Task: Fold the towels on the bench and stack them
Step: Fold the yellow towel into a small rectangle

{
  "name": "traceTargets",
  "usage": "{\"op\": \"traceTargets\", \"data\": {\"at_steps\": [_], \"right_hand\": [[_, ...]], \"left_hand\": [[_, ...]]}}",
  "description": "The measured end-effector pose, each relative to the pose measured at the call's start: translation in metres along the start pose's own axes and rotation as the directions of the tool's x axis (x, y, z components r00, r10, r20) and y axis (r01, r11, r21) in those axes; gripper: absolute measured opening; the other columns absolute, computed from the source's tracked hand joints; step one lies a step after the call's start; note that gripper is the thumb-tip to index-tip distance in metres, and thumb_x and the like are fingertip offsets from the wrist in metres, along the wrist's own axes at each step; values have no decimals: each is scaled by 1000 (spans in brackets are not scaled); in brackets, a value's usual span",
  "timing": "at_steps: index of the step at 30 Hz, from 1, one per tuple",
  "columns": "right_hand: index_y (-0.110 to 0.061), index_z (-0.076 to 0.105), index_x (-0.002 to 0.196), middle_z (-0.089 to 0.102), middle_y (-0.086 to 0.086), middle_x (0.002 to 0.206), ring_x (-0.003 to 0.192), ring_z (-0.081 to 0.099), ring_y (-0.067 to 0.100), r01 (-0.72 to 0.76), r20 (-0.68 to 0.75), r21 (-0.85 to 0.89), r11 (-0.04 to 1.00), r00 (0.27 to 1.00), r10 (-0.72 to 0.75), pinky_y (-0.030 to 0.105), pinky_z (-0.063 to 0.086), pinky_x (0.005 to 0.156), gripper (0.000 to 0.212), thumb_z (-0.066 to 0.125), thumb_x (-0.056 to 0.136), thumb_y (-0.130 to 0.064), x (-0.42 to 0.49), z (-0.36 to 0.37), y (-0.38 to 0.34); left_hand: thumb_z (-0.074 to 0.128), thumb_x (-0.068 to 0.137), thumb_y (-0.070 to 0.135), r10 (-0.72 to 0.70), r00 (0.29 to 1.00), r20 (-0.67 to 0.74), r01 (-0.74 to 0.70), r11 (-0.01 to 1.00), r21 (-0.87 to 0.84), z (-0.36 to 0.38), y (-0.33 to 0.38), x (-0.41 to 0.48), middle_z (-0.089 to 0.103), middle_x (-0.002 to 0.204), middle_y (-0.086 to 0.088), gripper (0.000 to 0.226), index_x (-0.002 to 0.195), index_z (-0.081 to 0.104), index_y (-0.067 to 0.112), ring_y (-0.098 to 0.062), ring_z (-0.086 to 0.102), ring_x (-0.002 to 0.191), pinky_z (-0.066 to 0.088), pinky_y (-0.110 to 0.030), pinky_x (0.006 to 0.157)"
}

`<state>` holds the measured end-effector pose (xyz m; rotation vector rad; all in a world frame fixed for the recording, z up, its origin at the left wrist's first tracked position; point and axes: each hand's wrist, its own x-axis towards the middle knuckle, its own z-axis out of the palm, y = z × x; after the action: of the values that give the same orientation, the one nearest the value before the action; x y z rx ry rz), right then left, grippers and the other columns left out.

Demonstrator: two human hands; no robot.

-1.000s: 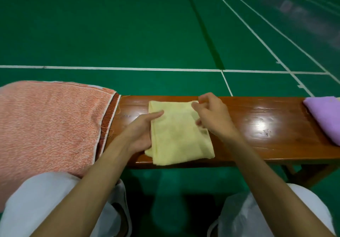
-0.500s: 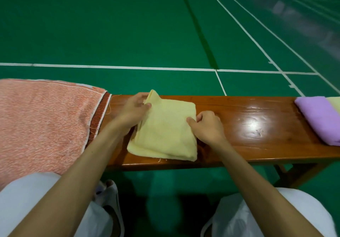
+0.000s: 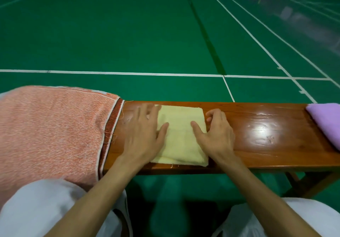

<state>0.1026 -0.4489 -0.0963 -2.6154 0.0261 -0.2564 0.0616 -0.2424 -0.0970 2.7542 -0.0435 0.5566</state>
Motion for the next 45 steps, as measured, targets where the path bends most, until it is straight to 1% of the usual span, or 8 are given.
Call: {"op": "traceTargets", "data": {"at_steps": [4,7,17,27,32,37,41,45], "right_hand": [[-14,37,151,29,8,163,147,31,24,440,119,-22,898,893,-434,37,36,113,70,30,100,-61,-35,9,-2],[-21,4,165,-8,0,172,158,-11,17,585,375,-49,809,762,-528,52,9,128,73,14,106,-63,-56,22,7],[-14,-2,164,-8,1,172,158,-15,18,626,407,-128,769,740,-536,51,5,129,107,29,91,-86,-54,24,19],[-23,-7,164,-15,2,171,155,-24,26,616,473,-177,768,737,-482,60,0,126,133,79,73,-67,-44,19,13],[-26,-4,164,-11,-1,172,157,-18,22,575,451,-114,810,756,-474,55,4,128,134,85,70,-60,-40,4,29],[-15,27,159,33,2,163,148,29,23,585,384,-87,806,766,-515,53,43,113,121,89,64,-58,-40,-2,40],[-18,51,142,54,-4,142,125,45,15,585,329,-71,808,778,-535,42,58,88,91,91,66,-48,-43,-18,40],[-32,69,115,65,-15,120,109,54,5,491,372,109,864,786,-494,40,56,90,43,83,76,-25,-31,-33,47]], "left_hand": [[23,109,57,361,874,325,-383,924,6,7,3,-25,-6,173,1,64,165,4,34,-19,-13,159,-2,-46,129],[27,107,57,375,846,378,-420,907,40,13,-9,-43,-5,173,-2,66,165,10,31,-21,-13,159,2,-49,130],[95,65,36,-178,961,210,256,857,-448,-6,-9,-56,51,127,6,83,134,50,25,-11,55,110,52,-27,86],[76,90,17,-342,839,424,536,655,-533,-27,-19,-33,73,80,-6,31,114,57,23,-18,70,72,57,-41,70],[76,78,65,39,995,97,-16,973,-232,-24,-39,-33,62,127,9,72,136,49,31,-6,56,113,48,-40,93],[71,74,76,342,822,456,-370,928,-30,-3,-32,-47,-3,173,9,118,164,4,38,-16,-6,159,6,-43,127],[81,73,32,380,858,344,-397,918,-24,-1,-28,-57,36,163,7,90,153,41,34,-19,34,144,41,-39,103],[73,87,25,337,923,185,-283,922,-266,-10,-31,-49,68,116,21,36,120,70,39,-8,50,102,33,-25,76]]}}
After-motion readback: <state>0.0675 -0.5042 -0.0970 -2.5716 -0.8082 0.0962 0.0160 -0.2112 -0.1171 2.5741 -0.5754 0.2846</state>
